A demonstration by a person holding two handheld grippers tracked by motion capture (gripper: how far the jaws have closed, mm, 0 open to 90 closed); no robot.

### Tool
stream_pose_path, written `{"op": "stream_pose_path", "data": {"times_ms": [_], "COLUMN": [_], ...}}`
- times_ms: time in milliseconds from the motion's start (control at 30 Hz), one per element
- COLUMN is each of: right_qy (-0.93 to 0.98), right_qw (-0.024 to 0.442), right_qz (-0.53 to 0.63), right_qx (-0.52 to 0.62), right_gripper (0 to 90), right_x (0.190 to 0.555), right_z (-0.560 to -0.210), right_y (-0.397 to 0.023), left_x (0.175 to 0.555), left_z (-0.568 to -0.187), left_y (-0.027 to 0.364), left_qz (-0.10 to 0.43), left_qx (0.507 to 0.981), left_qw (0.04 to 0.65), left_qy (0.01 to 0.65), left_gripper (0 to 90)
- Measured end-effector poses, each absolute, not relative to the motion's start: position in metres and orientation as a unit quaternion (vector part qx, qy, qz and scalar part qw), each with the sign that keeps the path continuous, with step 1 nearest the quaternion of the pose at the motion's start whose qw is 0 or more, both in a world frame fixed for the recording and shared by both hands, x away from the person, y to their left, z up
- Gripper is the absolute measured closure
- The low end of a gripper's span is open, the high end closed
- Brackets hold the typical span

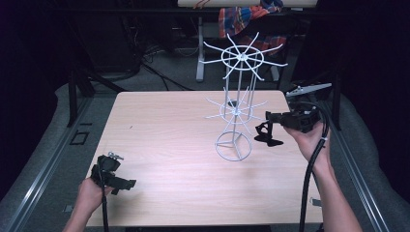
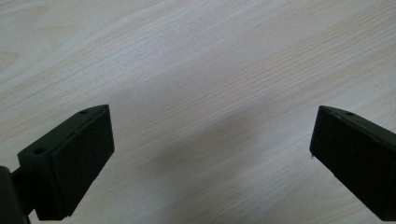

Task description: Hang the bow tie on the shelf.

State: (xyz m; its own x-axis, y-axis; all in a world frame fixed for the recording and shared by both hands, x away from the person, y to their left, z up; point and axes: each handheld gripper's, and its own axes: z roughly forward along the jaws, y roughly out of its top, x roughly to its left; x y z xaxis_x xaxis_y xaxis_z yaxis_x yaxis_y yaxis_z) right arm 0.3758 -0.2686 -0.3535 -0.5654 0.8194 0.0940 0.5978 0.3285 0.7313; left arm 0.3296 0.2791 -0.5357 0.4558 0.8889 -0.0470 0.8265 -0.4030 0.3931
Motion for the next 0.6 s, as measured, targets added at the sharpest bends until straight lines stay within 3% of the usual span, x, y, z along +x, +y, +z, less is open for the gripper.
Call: {"op": "stream_pose_path", "data": {"times_ms": [600], "right_qy": [0.815], "right_qw": [0.146], "right_qz": [0.356], "right_qx": [0.432], "right_gripper": [89.5], "right_x": [0.382], "right_z": [-0.366], "right_y": [-0.249], "left_x": [0.33], "left_z": [-0.536], "left_y": [0.28], "left_qz": [0.084], "left_qx": [0.832], "left_qw": [0.185], "left_qy": [0.517], "left_gripper": [0.0]}}
